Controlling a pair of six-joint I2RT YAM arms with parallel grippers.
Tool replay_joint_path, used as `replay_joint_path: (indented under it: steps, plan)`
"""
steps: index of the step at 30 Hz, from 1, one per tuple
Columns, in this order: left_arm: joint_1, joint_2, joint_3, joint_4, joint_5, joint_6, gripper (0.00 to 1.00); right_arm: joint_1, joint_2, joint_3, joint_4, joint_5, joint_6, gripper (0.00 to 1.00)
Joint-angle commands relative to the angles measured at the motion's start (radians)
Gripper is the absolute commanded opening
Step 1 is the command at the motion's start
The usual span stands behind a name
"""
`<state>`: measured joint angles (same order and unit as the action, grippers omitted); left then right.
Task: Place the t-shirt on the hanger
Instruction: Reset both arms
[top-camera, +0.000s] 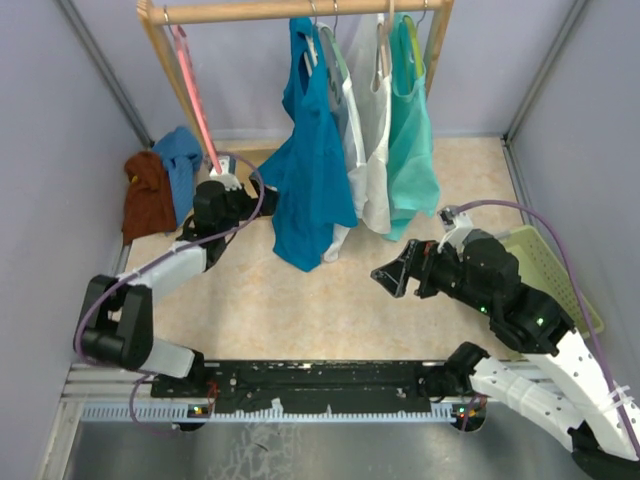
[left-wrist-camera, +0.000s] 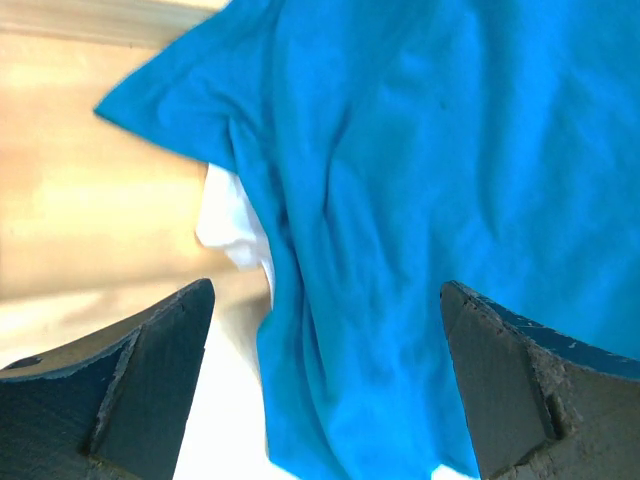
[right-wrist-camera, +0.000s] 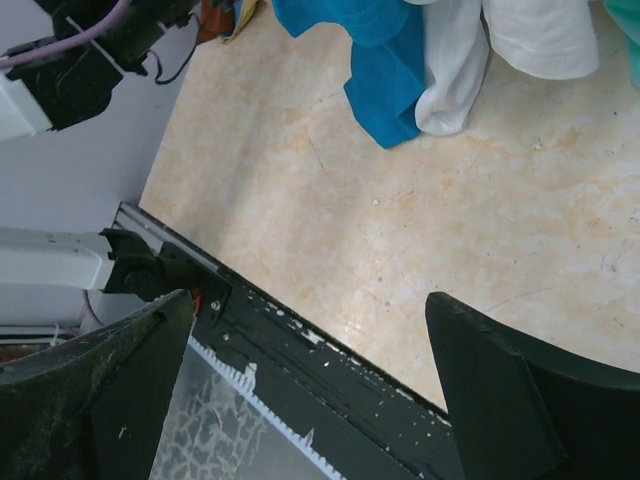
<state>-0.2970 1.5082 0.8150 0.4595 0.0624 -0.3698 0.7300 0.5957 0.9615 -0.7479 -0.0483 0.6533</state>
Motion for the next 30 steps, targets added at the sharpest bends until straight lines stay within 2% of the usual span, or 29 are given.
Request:
replay_joint_path:
  steps: [1, 7, 17, 24, 30]
  plan:
    - [-0.040, -0.186, -0.086, -0.183, 0.035, -0.049, 0.99, -0.005, -0.010, 0.025, 0.042, 0.022, -0.027, 0.99]
    - [-0.076, -0.480, -0.159, -0.393, 0.070, -0.070, 0.99, -0.007, 0.005, 0.005, 0.030, 0.058, -0.031, 0.99]
    - [-0.089, -0.833, -0.101, -0.722, 0.156, -0.067, 0.99, -0.006, 0.037, -0.049, -0.007, 0.142, -0.023, 0.99]
    - [-0.088, -0.950, -0.087, -0.790, 0.158, -0.060, 0.99, -0.006, -0.027, -0.063, 0.011, 0.182, -0.006, 0.99]
    - [-0.089, -0.951, -0.087, -0.774, 0.186, -0.059, 0.99, -0.006, -0.027, -0.048, -0.014, 0.230, -0.009, 0.99]
